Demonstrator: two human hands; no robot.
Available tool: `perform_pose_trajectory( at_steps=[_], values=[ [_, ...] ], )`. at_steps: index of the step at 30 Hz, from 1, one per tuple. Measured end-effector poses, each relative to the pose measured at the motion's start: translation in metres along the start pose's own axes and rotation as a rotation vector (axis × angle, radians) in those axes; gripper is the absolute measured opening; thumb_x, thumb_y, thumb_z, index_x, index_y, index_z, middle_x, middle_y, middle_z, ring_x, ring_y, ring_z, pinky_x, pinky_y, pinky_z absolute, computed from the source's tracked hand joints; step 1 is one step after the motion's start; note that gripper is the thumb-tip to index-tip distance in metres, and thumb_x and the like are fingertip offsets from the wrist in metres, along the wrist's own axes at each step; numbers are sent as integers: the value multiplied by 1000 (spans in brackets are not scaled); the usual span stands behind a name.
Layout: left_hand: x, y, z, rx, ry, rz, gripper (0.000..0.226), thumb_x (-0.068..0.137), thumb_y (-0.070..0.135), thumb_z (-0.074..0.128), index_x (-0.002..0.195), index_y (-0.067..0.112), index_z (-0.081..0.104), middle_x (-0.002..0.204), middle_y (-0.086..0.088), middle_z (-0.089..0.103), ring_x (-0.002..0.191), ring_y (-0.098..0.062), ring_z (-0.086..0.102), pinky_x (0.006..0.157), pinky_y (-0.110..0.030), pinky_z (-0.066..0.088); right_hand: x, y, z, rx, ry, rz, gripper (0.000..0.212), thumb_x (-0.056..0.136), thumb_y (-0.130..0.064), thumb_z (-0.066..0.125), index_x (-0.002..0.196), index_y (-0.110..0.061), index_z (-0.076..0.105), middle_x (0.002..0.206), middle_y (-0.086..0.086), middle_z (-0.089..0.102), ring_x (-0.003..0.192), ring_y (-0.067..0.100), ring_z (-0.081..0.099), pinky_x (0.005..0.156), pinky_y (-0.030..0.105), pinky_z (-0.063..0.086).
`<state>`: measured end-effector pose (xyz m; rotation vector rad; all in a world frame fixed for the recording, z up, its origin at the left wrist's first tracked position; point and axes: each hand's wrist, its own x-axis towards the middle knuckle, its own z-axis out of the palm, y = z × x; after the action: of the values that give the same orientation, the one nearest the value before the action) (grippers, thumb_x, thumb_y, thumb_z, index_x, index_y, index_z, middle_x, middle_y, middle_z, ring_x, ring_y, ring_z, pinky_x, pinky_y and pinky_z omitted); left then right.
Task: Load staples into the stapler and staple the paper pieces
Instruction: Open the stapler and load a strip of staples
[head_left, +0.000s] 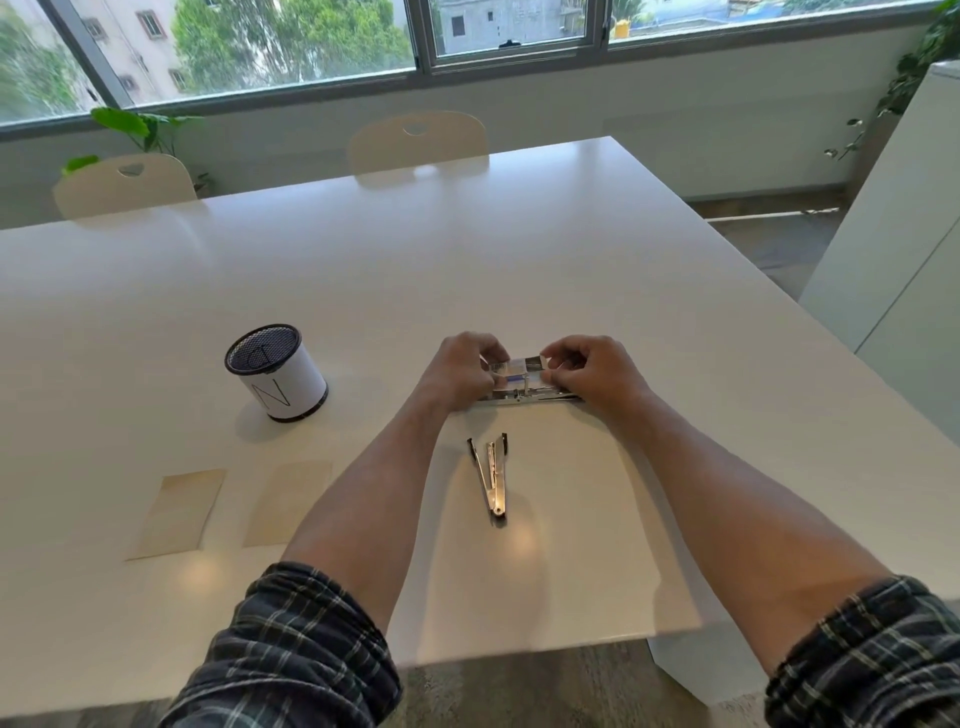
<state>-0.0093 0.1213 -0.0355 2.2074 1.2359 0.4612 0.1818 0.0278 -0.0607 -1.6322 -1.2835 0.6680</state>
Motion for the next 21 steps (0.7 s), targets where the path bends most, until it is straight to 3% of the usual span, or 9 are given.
perform_pose_trajectory(
  at_steps=[2, 4, 8, 11, 13, 17, 21],
  values=[
    [0, 1, 0, 8, -1, 11, 26, 77, 1, 84, 100, 13, 76, 96, -2, 74, 85, -20, 72, 74, -33, 63, 1, -1, 1, -25, -1, -16, 23, 80, -3, 84, 102, -10, 79, 83, 4, 74, 69, 9, 63, 71, 22, 57],
    [1, 1, -1, 8, -3, 13, 27, 76, 0, 84, 98, 13, 76, 94, -2, 74, 84, -21, 72, 72, -34, 63, 0, -2, 0, -37, -11, -44, 26, 82, -5, 82, 106, -14, 79, 88, 7, 75, 71, 10, 63, 74, 27, 58],
    [1, 1, -1, 21, 2, 24, 28, 74, 0, 85, 97, 13, 76, 92, 0, 72, 80, -17, 70, 68, -26, 61, 1, -3, 0, -118, -6, -116, 23, 88, -7, 76, 104, -23, 82, 96, 1, 67, 74, 8, 60, 68, 18, 52],
    [1, 1, -2, 25, 15, 38, 30, 72, -2, 85, 97, 11, 76, 94, 1, 70, 77, -13, 66, 61, -15, 54, 3, -2, 3, -128, 40, -100, 15, 88, -4, 76, 95, -15, 84, 98, 9, 68, 80, 17, 63, 73, 26, 52],
    [1, 1, -2, 29, 18, 47, 30, 72, -3, 85, 97, 10, 75, 95, 0, 69, 77, -13, 65, 62, -16, 53, 4, -2, 4, -148, 58, -97, 10, 86, -6, 77, 91, -12, 83, 97, 10, 70, 85, 23, 67, 76, 29, 53],
    [2, 1, -1, 49, 16, 77, 30, 72, -3, 86, 97, 10, 75, 96, -1, 66, 77, -12, 62, 66, -18, 52, 7, 2, 5, -173, 52, -101, 4, 85, -16, 82, 87, -13, 82, 93, 7, 70, 83, 20, 67, 74, 32, 55],
    [2, 1, -1, 66, 17, 95, 29, 72, -3, 84, 96, 11, 75, 97, -1, 65, 81, -15, 62, 73, -27, 55, 13, 8, 7, -172, 47, -85, 5, 82, -19, 83, 81, -15, 80, 86, 0, 67, 72, 8, 58, 66, 23, 45]
  ],
)
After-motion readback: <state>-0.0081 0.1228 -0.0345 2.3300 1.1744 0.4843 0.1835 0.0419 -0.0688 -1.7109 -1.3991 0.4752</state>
